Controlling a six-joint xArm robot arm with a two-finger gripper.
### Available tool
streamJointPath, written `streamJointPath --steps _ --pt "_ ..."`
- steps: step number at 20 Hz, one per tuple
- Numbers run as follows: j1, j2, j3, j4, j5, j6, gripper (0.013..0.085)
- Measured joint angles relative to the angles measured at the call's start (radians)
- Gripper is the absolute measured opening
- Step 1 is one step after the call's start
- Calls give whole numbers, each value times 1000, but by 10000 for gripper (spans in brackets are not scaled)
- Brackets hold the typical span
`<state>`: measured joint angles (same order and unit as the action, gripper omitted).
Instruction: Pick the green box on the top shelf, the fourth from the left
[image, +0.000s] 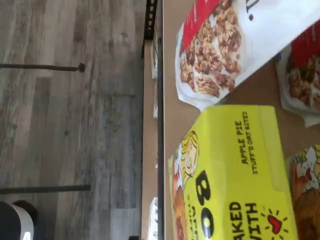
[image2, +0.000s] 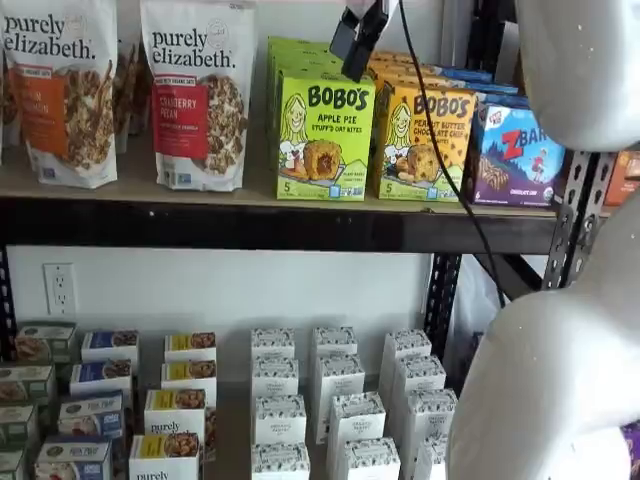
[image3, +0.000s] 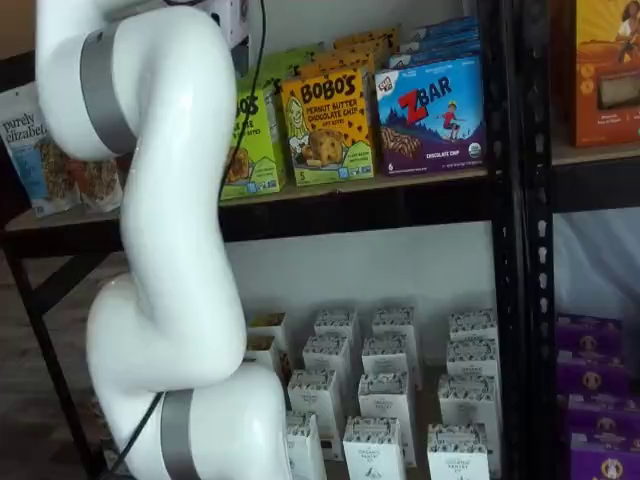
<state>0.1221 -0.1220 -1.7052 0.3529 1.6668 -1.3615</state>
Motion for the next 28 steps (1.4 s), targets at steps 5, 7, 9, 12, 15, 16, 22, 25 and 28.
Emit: streamJointPath --steps 5,7,9,12,15,16,22,25,28 --pt "-5 29 -25 -19 18 -10 850" --pt "-6 35 -28 -27 22 -14 850" --pt "-4 42 -31 -39 28 -16 850" --pt "-4 46 -29 -51 31 -20 850" --pt "-4 43 -13 -60 20 -25 850" --pt "-4 42 -7 -63 15 -27 850" --pt "-1 44 11 -82 2 -33 850" --pt "1 43 24 -89 -13 -35 850" --pt "2 44 30 -93 -22 -36 850"
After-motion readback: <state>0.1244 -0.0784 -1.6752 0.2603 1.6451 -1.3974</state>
